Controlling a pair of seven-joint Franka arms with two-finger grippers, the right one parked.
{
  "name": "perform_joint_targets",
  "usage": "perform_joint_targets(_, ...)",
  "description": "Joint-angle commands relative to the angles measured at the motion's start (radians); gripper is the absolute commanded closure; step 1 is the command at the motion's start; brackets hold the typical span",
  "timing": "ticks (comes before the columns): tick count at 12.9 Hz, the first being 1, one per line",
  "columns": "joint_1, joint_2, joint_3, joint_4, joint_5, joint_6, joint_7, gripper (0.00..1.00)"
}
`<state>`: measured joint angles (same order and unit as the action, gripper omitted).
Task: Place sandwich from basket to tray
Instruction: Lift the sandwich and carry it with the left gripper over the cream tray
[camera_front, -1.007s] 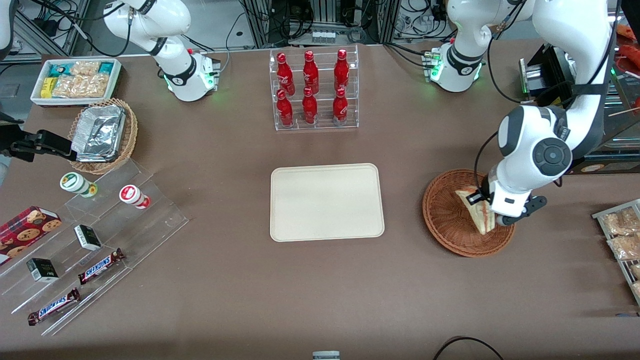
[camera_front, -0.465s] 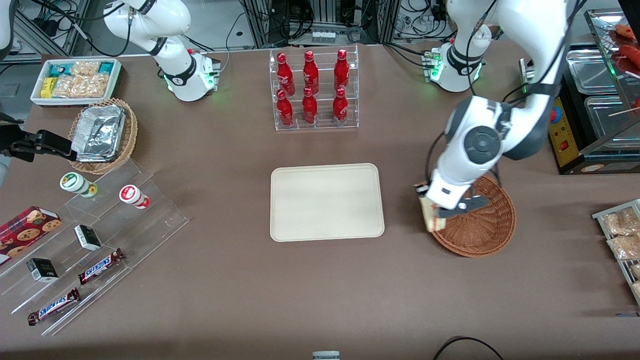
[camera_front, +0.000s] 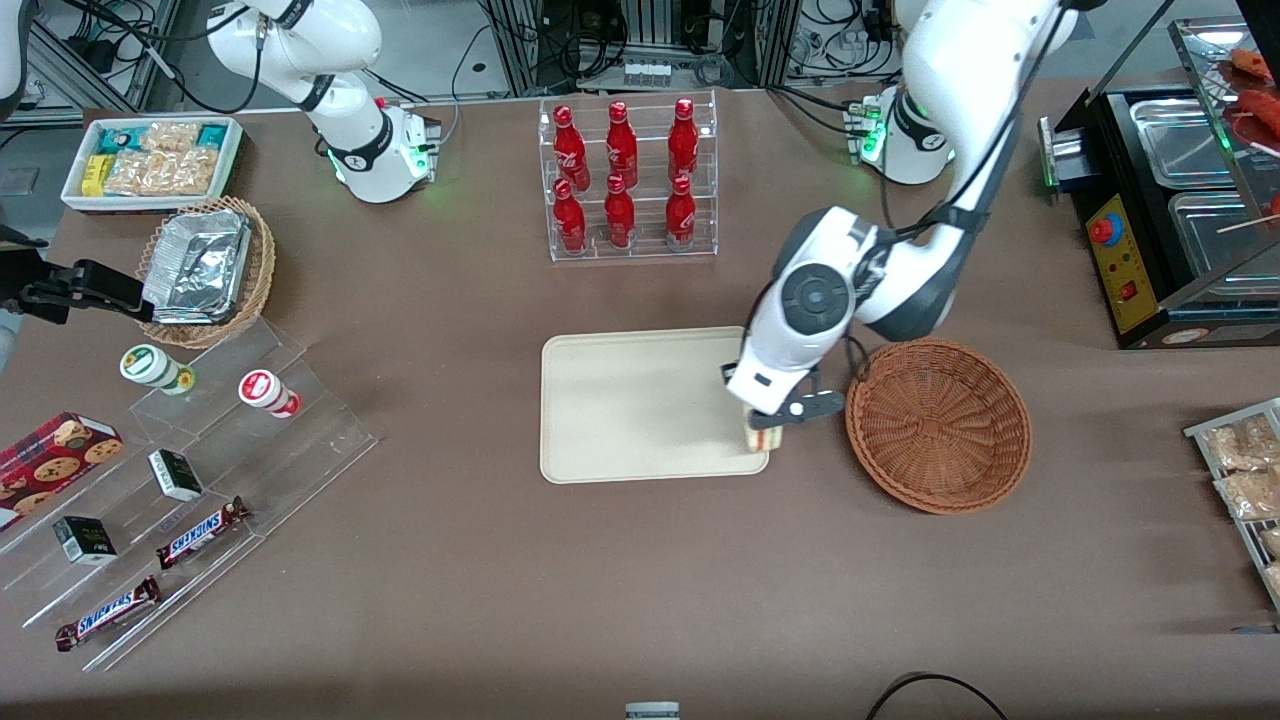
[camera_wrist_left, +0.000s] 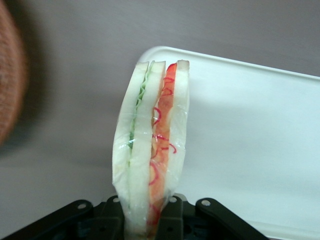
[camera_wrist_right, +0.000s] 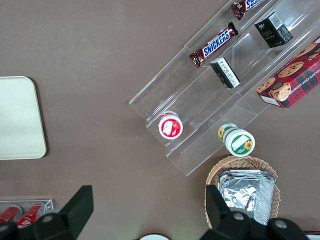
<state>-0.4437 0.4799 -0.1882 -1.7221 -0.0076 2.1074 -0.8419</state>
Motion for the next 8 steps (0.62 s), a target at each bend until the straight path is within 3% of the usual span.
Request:
perform_joint_targets(1, -0.078, 0.101, 0.012, 0.139, -0.008, -0.023, -0.109, 1.00)
perform_joint_targets(6, -0.208, 0.238, 0.018, 0.271, 0.011, -0.024, -0.232, 1.00)
perform_joint_targets(8, -0.227, 0.287, 0.021, 0.332, 0.052, -0.046, -0.276, 1.00)
